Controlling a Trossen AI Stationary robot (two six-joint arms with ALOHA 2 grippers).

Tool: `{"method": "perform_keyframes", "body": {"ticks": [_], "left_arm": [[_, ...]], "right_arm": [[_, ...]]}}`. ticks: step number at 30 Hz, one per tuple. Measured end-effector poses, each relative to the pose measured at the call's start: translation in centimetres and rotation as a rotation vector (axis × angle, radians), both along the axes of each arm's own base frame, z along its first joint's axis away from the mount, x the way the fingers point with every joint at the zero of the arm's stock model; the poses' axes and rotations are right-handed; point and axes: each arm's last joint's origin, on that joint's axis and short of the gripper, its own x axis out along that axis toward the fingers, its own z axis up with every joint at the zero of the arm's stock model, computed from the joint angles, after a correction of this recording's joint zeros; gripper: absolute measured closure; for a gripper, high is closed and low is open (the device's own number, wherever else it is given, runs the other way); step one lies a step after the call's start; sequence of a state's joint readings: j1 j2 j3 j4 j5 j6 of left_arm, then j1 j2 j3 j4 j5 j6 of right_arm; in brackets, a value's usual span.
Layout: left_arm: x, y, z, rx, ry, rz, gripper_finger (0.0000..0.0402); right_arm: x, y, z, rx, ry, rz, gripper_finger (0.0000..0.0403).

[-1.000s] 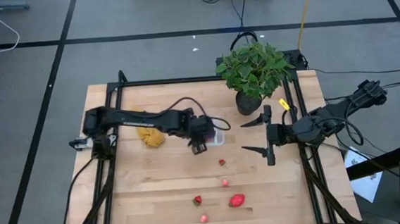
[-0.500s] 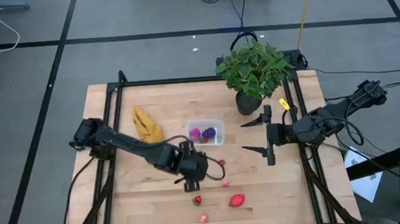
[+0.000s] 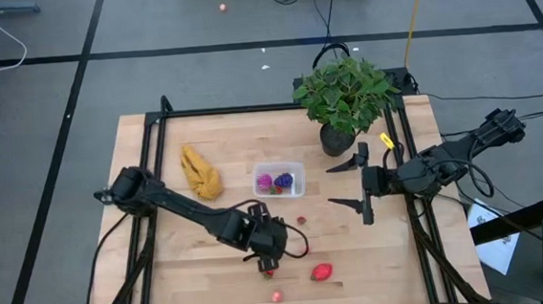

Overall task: Pick and placing Produce into tupperware
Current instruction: Put the top red strawberry into the transparent bin

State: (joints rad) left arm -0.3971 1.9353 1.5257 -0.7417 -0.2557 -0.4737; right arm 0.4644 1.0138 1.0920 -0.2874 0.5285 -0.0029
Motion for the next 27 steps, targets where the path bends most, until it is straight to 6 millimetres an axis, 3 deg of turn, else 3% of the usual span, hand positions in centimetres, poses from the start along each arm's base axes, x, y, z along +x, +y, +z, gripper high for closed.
{"method": "perform_keyframes", "body": {"ticks": [6,17,27], "left_arm": [[1.1,0.0,-2.0,-0.034,0.022,-0.012,0.0165],[2.0,-0.2,-1.6,-0.075,-0.077,-0.004,0.0165],[2.9,1.1,-1.4,-0.089,-0.124,0.046,0.0159]], "right_arm": [[0.0,0.0,0.1,0.02,-0.007,-0.003,0.0094],[0.0,0.0,0.1,0.017,-0.006,-0.003,0.0094],[0.0,0.0,0.1,0.019,-0.006,-0.003,0.0094]]}}
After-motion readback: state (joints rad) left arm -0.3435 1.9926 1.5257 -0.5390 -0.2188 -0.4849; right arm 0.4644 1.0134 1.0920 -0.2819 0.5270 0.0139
